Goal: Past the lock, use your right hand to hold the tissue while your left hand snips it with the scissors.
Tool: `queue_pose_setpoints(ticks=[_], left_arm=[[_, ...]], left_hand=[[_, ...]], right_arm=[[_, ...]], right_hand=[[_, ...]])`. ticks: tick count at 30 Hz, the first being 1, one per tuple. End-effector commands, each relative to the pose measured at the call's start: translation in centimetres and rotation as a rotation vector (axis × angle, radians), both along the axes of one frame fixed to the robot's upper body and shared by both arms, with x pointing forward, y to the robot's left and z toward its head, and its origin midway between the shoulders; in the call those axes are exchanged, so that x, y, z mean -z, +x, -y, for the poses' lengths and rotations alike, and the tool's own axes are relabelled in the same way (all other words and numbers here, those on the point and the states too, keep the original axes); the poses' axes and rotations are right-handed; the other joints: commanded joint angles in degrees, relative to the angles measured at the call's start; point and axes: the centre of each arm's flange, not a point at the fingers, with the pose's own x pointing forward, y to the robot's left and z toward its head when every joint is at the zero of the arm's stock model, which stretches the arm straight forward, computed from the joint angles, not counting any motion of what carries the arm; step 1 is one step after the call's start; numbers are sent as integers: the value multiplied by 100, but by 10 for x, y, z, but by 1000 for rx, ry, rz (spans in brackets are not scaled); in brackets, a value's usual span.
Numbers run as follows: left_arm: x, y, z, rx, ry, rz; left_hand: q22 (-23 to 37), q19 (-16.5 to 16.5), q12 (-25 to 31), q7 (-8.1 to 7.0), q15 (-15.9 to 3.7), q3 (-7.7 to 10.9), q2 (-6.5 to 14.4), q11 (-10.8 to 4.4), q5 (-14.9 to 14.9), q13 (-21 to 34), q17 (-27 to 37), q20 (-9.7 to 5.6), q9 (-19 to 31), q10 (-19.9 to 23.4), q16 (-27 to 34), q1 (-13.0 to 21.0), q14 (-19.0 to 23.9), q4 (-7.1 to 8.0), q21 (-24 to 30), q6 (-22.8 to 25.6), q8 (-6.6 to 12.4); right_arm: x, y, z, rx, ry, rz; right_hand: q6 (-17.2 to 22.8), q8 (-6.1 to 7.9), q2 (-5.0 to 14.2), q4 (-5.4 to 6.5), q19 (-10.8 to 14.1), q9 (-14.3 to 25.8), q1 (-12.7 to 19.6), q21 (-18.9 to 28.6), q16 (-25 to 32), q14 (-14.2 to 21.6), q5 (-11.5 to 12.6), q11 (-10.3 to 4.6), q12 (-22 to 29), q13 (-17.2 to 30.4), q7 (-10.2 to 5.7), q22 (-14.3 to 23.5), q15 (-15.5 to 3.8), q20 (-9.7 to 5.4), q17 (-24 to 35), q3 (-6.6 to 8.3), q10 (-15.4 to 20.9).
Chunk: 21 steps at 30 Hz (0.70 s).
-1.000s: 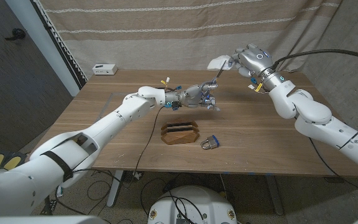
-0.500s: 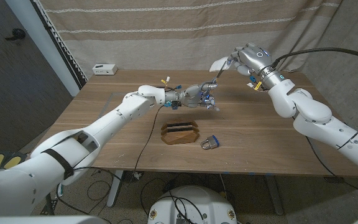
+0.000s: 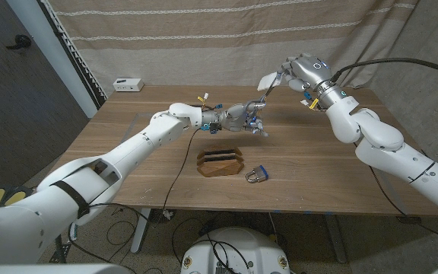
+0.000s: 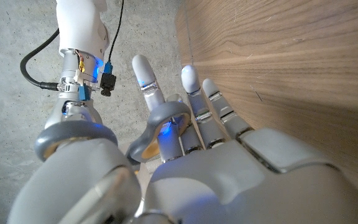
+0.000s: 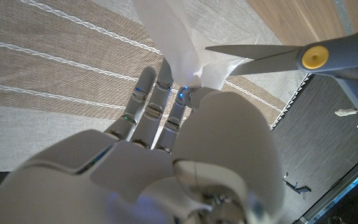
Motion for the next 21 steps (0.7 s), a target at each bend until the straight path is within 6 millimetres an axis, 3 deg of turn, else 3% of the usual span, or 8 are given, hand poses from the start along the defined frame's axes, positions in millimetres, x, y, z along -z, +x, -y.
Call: queue_pose_setpoints(ticks=[1, 21], left_arm=[[4, 0, 0, -9, -2, -9], [2, 2, 5, -8, 7, -11]], left_hand=[[4, 12, 18, 44, -656, -86, -1, -428, 55, 6, -6, 51, 49, 499, 22, -88, 33, -14, -7, 13, 28], [-18, 23, 26, 95, -633, -314, 33, -405, 114, 6, -9, 60, 119, 539, 38, -144, 46, -26, -26, 77, 45]], right_arm=[[0, -4, 1, -15, 55, -9], [4, 1, 4, -6, 173, -6]], right_hand=[[21, 13, 25, -48, 75, -9, -42, -19, 21, 86, -31, -23, 460, 664, 91, 30, -826, -308, 48, 57, 271], [58, -1, 22, -162, 205, -33, -103, -38, 16, 176, -113, 34, 451, 754, 151, 43, -824, -285, 160, 162, 318]])
